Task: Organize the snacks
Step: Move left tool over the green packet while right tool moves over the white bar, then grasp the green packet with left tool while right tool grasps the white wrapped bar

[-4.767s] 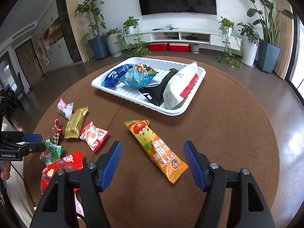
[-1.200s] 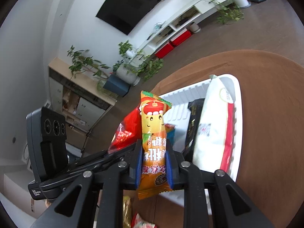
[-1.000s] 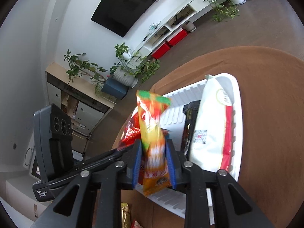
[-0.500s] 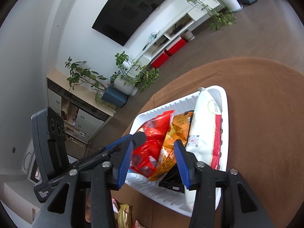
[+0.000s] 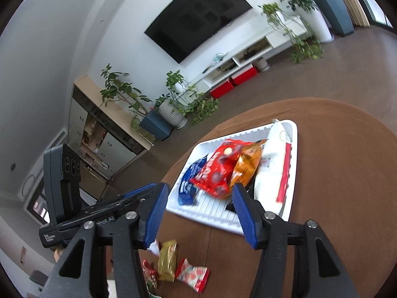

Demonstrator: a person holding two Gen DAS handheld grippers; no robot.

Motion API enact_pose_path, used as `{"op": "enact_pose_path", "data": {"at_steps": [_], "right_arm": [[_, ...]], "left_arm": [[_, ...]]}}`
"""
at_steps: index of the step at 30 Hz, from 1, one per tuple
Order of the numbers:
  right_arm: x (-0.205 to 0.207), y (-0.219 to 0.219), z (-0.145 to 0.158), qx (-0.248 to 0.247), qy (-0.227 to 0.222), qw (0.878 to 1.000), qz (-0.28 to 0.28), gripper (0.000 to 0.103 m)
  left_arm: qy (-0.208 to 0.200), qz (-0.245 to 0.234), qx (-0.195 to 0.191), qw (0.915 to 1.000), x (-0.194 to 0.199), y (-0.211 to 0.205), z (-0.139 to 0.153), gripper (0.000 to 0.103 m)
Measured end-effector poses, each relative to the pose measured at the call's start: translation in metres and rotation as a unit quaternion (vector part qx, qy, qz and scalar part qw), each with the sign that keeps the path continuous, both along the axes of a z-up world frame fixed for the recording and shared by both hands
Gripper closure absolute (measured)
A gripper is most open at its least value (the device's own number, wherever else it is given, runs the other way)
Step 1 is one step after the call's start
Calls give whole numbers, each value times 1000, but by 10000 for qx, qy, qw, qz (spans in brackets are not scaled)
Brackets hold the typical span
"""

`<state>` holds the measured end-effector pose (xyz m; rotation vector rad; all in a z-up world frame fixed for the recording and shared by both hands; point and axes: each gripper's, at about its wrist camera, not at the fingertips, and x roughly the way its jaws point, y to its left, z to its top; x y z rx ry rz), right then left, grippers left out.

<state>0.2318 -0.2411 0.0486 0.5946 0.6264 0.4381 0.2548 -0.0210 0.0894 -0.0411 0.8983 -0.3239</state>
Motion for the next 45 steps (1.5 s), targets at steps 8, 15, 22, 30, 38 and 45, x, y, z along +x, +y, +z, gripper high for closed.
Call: {"op": "enact_pose_path", "data": {"at_steps": [8, 15, 22, 30, 38, 45], "right_arm": [[-67, 25, 6, -564, -429, 9973, 183, 39], [-118, 48, -16, -1067, -330, 9925, 493, 39], [-166, 64, -40, -1305, -7, 9889, 708, 39], [-192, 73, -69, -1348, 598, 9855, 840, 36], [-194, 87, -87, -1468, 1054, 9789, 949, 35], [-187, 95, -89, -1541, 1150, 9762, 1005, 31]], "left_arm": [[-207, -12, 79, 9998, -78, 22, 11, 53], [-197, 15, 296, 9994, -130, 32, -3, 53], [-97, 40, 484, 9988, -175, 42, -27, 53], [308, 225, 367, 9986, -211, 62, -62, 53], [705, 398, 263, 9964, -236, 83, -93, 48], [946, 490, 105, 9943, -240, 94, -108, 48]]}}
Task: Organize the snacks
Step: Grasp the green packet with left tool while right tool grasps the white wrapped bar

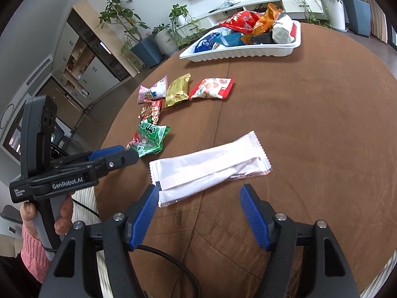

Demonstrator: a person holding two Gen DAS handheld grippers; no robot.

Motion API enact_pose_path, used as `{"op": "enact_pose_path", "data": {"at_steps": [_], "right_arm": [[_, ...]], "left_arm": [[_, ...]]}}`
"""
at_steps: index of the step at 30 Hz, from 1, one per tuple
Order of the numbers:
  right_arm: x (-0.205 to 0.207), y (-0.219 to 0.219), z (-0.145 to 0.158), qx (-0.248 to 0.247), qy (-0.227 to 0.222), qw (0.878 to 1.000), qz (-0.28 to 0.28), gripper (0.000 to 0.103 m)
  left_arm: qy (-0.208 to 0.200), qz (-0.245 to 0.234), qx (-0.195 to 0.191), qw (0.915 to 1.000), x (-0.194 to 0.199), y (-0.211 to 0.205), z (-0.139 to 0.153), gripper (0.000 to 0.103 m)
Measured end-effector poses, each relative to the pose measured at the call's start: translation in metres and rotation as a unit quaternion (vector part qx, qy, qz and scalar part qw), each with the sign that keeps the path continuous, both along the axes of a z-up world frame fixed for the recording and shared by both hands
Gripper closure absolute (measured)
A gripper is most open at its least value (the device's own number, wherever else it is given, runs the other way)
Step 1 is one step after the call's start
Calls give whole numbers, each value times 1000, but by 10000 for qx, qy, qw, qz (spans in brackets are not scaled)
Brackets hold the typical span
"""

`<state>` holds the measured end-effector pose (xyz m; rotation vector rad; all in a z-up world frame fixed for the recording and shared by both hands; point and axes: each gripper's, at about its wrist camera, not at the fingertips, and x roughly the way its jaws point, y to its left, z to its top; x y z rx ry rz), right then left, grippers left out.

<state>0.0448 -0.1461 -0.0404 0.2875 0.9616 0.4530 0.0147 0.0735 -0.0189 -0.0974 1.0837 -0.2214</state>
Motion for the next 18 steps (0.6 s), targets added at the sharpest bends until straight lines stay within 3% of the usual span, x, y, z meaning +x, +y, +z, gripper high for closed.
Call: {"op": "enact_pose_path", "data": {"at_steps": [10, 18], "right_arm": [[24, 4, 3, -192, 38, 9998, 28, 31], [34, 17, 4, -643, -124, 9976, 239, 31]], "left_arm": [[149, 62, -275, 9995, 16, 3, -10, 44], [166, 169, -404, 9989, 32, 4, -11, 44]]}}
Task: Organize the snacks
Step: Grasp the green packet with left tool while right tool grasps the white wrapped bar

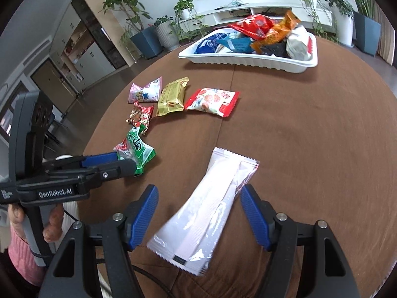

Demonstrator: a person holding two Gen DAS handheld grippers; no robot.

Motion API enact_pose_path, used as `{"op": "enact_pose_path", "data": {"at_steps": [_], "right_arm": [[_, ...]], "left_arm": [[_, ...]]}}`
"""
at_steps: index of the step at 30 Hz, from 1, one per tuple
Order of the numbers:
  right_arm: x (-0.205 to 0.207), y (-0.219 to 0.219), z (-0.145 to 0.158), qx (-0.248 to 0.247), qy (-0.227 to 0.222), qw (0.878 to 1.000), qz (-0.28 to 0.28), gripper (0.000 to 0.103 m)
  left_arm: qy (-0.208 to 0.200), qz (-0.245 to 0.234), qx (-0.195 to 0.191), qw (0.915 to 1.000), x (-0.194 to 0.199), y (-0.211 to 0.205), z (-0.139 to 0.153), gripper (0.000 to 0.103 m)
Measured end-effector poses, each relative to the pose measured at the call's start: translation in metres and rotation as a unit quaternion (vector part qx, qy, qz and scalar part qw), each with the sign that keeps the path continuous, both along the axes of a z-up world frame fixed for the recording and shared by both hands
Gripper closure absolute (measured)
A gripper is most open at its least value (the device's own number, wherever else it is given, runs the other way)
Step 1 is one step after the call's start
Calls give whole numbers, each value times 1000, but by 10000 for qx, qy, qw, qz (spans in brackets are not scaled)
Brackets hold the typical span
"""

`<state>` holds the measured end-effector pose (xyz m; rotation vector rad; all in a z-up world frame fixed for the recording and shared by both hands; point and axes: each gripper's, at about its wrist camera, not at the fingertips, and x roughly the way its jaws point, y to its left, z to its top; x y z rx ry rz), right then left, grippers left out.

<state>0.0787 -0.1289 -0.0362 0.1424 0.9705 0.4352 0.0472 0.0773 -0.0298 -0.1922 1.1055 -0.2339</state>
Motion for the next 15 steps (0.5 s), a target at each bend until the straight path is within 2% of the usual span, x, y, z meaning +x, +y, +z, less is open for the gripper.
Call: {"op": "enact_pose_path", "data": {"at_steps": [7, 15], "right_arm": [[-4, 6, -1, -310, -166, 9993, 139, 31], [-6, 18, -2, -725, -360, 9963, 289, 31]], "left_arm": [[-6, 119, 26, 9999, 12, -3, -2, 42], [-102, 162, 457, 9988, 21, -19, -5, 38]]}}
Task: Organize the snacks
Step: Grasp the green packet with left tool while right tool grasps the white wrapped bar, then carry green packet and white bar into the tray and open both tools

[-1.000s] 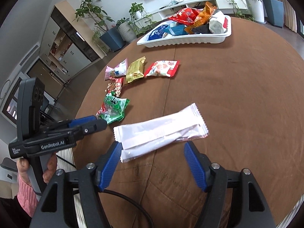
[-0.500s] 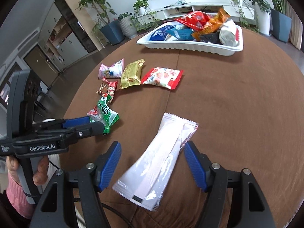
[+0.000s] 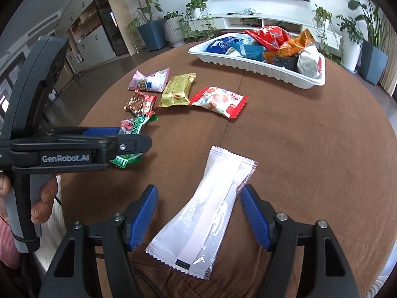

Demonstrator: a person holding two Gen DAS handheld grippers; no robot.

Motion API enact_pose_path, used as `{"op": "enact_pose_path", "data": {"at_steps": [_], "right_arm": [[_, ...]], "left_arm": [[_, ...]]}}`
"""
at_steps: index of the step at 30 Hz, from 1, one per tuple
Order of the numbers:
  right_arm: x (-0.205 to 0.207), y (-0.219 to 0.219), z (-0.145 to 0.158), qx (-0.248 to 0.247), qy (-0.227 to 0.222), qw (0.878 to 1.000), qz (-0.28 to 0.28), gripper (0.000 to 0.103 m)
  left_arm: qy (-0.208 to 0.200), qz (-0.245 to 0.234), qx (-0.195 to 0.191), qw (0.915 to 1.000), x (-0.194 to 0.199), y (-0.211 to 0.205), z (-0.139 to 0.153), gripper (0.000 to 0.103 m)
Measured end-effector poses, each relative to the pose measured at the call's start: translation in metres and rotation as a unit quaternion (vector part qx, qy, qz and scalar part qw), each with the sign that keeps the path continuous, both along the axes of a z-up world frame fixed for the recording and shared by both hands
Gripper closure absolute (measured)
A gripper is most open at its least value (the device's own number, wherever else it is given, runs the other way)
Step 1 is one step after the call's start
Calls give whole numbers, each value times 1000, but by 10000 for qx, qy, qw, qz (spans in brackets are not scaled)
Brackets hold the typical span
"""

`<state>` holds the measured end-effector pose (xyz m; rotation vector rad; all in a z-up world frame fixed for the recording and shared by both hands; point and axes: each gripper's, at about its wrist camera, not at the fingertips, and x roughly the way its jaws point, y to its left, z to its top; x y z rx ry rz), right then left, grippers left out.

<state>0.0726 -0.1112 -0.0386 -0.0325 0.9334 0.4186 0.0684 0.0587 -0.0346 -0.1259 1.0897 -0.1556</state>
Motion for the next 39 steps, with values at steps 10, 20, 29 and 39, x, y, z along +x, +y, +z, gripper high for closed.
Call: {"op": "enact_pose_path", "data": {"at_steps": [10, 20, 29, 39], "right_arm": [[-3, 6, -2, -601, -324, 9975, 189, 72], [8, -38, -6, 1385, 504, 9889, -169, 81], [22, -70, -1, 3108, 980, 9443, -461, 81], [68, -81, 28, 3601, 794, 9271, -674, 81]], "left_arm": [[-438, -87, 831, 9955, -7, -16, -7, 62], [-255, -100, -22, 9996, -13, 2, -2, 84], [-358, -89, -480, 9982, -11, 11, 19, 84], [-530, -189, -552, 9969, 28, 11, 52, 84]]}}
